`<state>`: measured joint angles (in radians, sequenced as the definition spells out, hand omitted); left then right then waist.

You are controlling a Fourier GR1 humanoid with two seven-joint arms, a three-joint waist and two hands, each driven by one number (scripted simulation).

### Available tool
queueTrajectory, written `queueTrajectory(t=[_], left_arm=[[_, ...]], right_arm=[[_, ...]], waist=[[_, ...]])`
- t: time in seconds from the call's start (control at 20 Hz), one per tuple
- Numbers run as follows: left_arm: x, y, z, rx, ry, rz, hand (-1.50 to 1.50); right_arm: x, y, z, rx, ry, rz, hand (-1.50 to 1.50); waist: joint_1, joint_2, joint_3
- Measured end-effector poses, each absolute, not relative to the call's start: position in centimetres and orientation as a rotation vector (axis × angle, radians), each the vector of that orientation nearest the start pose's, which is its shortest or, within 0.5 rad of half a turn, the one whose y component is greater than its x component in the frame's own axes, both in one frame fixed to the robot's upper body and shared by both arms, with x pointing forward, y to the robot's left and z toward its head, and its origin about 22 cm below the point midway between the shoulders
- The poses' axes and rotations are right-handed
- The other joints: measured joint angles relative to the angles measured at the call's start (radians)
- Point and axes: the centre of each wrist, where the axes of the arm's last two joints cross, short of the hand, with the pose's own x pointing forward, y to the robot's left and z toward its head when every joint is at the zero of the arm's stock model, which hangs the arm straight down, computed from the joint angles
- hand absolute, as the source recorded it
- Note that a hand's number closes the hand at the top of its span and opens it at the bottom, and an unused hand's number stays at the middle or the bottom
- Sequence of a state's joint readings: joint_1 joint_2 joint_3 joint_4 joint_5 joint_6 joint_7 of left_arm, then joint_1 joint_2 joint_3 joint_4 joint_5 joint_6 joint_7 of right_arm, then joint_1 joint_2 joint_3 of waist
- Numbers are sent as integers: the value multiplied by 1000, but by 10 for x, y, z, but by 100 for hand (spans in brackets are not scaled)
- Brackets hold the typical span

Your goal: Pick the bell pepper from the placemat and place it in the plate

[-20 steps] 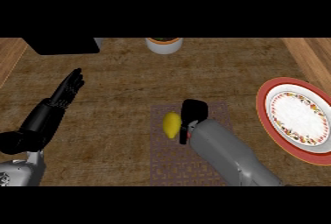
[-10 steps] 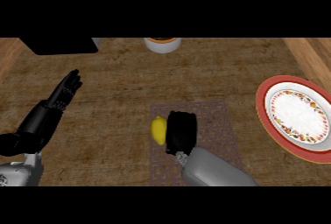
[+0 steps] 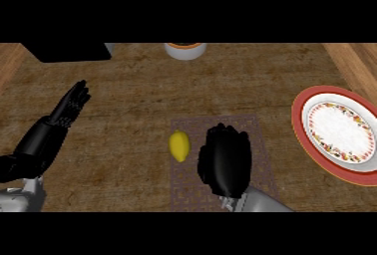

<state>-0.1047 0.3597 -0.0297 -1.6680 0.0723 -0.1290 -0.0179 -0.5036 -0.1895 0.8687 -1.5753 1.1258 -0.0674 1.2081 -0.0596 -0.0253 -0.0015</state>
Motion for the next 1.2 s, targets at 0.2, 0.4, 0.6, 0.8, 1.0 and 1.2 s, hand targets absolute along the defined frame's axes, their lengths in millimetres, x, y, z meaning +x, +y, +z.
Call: queueTrajectory(t=[0.2,0.4,0.6,0.8,1.0,1.2], left_arm=[[262,282,74,66,-1750,-410,0],[262,282,77,57,-1757,-418,0],[266,274,76,48,-1765,-431,0],[272,271,77,32,-1768,-438,0],[271,268,74,30,-1770,-446,0],[273,265,82,22,-1771,-452,0]], right_arm=[[229,-73,90,-1344,-1293,839,150],[221,-105,98,-1430,-1259,778,150],[222,-140,111,-1466,-1209,694,150],[227,-173,117,-1494,-1172,619,150],[241,-205,113,-1514,-1152,515,150],[257,-245,103,-1558,-1133,433,150]], waist=[[6,5,0],[18,12,1],[28,18,1],[40,23,2],[50,25,2],[56,26,2]])
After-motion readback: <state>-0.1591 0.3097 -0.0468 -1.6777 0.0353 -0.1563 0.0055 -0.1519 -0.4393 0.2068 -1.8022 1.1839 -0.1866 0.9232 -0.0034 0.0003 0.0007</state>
